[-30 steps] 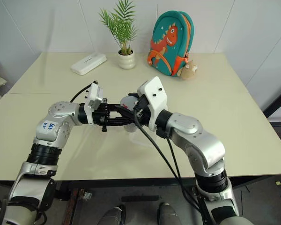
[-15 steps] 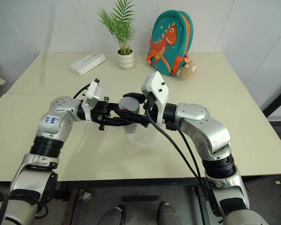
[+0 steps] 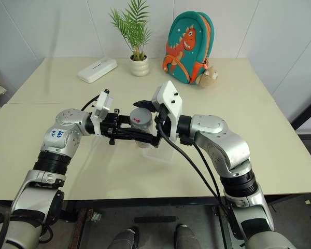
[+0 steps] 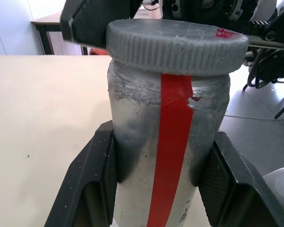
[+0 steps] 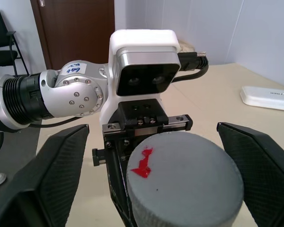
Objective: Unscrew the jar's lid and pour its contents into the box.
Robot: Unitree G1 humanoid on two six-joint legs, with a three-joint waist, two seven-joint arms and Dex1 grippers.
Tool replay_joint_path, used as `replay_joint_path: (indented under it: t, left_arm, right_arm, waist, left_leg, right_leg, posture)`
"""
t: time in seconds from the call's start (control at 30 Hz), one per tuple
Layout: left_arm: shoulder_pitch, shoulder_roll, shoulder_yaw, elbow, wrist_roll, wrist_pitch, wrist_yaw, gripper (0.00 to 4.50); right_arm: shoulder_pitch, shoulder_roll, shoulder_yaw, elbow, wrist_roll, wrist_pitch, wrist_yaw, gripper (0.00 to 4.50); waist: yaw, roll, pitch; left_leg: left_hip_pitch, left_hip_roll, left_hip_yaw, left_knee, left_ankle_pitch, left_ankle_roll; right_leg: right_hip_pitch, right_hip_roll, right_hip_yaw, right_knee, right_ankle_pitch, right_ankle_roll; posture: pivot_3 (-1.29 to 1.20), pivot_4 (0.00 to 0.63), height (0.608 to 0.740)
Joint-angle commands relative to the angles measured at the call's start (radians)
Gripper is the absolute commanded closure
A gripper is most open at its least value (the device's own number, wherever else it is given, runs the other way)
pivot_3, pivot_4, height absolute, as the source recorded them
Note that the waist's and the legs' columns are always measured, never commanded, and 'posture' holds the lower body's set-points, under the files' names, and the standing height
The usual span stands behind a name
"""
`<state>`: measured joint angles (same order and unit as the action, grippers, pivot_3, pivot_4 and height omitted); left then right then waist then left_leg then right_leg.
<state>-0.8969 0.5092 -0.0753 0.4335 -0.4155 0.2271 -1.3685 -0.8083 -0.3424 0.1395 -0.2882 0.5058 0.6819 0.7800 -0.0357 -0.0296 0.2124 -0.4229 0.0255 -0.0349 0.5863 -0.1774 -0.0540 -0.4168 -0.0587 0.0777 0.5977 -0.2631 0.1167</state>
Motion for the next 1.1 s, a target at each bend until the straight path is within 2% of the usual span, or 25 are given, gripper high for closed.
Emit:
replay_joint_path:
  t: [0.03,0.17,0.3,1.1]
  left_arm:
    - [0.007,0.002,0.025,0.006,0.016,0.001,0.034,2.62]
    - [0.016,-0.003,0.04,-0.013,-0.001,-0.007,0.027,2.62]
    - [0.023,-0.015,0.055,-0.025,-0.006,-0.027,0.024,2.62]
    - [0.098,-0.018,0.099,-0.132,-0.044,-0.069,-0.017,2.62]
  right_arm:
    - [-0.049,0.021,0.007,-0.1,0.032,-0.053,0.028,0.07]
    - [-0.047,0.014,0.012,-0.087,0.011,-0.058,0.016,0.07]
    - [-0.048,0.018,0.022,-0.066,-0.005,-0.07,0.011,0.07]
    - [-0.089,0.026,0.022,0.088,-0.098,-0.11,-0.016,0.07]
  waist:
    - [-0.001,0.0,0.0]
    - [-0.001,0.0,0.0]
    - [0.001,0.0,0.0]
    - [0.001,0.0,0.0]
  left_leg:
    - [0.0,0.0,0.0,0.0,0.0,0.0]
    - [0.0,0.001,0.0,0.0,0.0,-0.001]
    - [0.0,0.001,0.0,0.0,0.0,-0.001]
    - [0.0,0.002,0.0,0.001,0.0,-0.001]
  right_leg:
    - [0.0,0.0,0.0,0.0,0.0,0.0]
    - [-0.002,0.001,0.0,0.004,0.003,0.007]
    - [-0.002,0.001,-0.001,0.004,0.001,0.003]
    - [-0.003,0.002,-0.001,0.007,0.001,0.003]
  posture:
    - [0.0,0.15,0.74]
    - [0.0,0.15,0.74]
    - [0.0,0.15,0.74]
    - [0.0,0.15,0.74]
